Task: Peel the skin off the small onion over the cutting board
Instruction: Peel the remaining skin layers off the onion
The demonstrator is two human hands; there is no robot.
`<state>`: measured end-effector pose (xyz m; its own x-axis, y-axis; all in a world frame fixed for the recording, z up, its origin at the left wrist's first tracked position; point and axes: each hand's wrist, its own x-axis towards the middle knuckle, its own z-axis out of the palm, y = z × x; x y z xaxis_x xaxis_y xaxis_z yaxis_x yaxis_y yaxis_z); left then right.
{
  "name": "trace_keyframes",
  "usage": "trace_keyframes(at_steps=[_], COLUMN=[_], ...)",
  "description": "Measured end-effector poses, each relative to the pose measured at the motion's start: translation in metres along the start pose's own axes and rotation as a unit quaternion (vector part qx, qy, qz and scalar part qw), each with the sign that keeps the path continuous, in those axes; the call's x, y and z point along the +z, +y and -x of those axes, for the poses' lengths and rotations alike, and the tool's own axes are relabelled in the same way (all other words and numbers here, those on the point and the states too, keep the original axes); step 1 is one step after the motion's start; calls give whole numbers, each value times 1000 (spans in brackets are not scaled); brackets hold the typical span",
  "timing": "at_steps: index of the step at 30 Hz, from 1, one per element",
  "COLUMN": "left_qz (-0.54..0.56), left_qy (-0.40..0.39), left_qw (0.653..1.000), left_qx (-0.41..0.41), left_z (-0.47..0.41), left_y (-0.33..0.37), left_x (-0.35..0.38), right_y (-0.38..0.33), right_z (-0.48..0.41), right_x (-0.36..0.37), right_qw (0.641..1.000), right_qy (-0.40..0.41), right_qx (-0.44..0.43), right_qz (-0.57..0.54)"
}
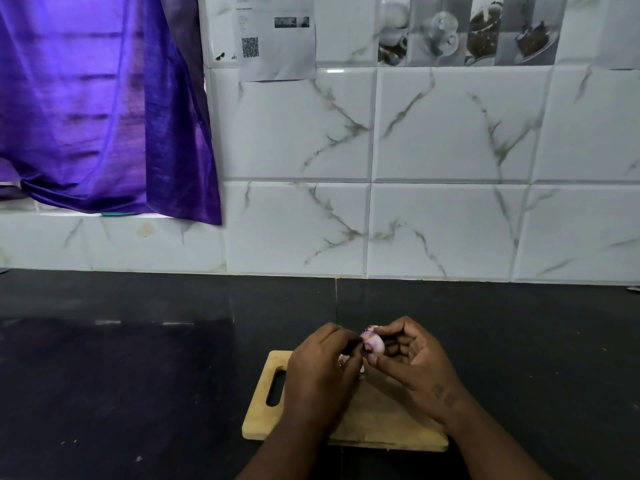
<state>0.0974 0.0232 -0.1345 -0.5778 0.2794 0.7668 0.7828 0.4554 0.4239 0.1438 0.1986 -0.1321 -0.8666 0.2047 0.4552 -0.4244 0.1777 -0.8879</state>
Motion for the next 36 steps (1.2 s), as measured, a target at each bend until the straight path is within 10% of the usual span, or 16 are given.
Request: trace_keyframes(at_steps=[36], left_qz=[-61], left_qy=[-54], left_qw=[988], left_qx=[-128], left_z=[-3], left_y=[-2], left_x=[6], right_y=[-16], right_z=[6], right_x=[4], right_qw=[980], right_qy=[-50], right_qx=[53], right_qz=[-183])
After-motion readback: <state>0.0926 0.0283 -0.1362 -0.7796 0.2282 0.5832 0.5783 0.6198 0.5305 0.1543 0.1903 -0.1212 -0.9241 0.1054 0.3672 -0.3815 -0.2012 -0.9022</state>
